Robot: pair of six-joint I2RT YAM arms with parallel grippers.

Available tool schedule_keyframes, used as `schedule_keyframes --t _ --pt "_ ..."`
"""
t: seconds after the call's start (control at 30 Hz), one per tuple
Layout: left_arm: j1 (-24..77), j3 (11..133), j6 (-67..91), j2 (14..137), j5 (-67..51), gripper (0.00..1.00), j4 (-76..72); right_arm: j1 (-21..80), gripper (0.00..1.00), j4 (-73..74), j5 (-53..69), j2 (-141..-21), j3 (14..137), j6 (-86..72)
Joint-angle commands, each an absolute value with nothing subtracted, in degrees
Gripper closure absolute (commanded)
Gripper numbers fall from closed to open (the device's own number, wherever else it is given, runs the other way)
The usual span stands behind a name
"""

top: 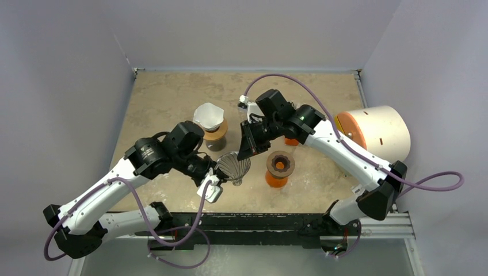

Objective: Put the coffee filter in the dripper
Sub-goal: Pick up the coffee dripper from the center of the board.

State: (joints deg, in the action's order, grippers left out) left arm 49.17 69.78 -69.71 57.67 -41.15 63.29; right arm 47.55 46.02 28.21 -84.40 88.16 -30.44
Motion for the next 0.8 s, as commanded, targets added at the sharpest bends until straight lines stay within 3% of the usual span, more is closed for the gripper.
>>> schedule_keyframes --t 0.0,0.07,0.27,0.4,0.5,0.53,0.57,0.67,0.77 --pt "49.3 73.1 -72.3 58.2 -43.0 1.0 62.7 47.6 0.93 47.9 32.3 -84.6 91.0 -28.7" --pt "49.3 73.3 -72.3 58.5 -43.0 1.0 62.8 47.6 1.0 48.5 33.0 -85.1 91.1 -28.4" --pt "49.4 72.7 -69.6 58.5 -42.6 1.0 61.4 47.6 1.0 48.3 32.5 -84.3 90.8 -28.2" --pt "49.3 71.8 -65.9 57.9 -40.5 0.81 58.6 47.6 1.0 48.3 31.2 -83.1 90.5 -27.9" --pt "49.3 71.6 -65.3 57.4 -41.2 0.72 58.1 47.6 1.0 48.2 30.1 -82.1 89.8 -27.6" --pt "49.3 71.6 -65.1 57.4 -41.7 0.64 58.1 47.6 1.0 48.0 29.7 -81.8 89.6 -27.6" --pt "49.3 71.5 -64.9 57.3 -42.0 0.5 57.9 47.6 1.0 48.0 29.3 -81.4 89.4 -27.4" --pt "49.3 71.4 -64.0 57.4 -42.6 0.25 57.2 47.6 1.0 48.0 27.1 -80.2 88.7 -26.9" --pt "49.3 71.5 -62.6 57.6 -44.0 0.13 56.5 47.6 1.0 48.2 23.9 -78.7 87.5 -26.4"
